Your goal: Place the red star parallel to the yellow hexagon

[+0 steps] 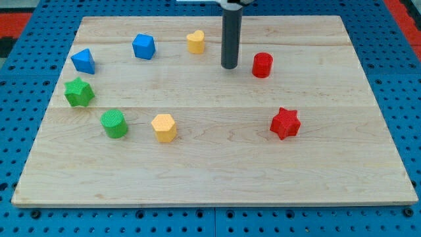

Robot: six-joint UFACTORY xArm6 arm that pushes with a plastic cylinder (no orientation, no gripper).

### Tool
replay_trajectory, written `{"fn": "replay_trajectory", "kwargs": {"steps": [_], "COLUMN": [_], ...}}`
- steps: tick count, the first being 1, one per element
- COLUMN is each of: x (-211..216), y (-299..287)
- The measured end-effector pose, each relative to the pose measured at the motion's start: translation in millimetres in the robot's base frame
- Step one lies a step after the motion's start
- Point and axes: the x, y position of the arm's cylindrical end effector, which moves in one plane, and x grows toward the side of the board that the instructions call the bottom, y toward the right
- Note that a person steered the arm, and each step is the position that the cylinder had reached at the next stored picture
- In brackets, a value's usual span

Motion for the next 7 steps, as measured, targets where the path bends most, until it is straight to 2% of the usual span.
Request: {"fn": "replay_trajectory", "kwargs": {"steps": [1,2,3,4,6,7], "x": [29.0,4.1,-36.3,-43.0,73.2,104.8], "y": [63.7,76.6,49.1,52.0,95.3,103.3]}}
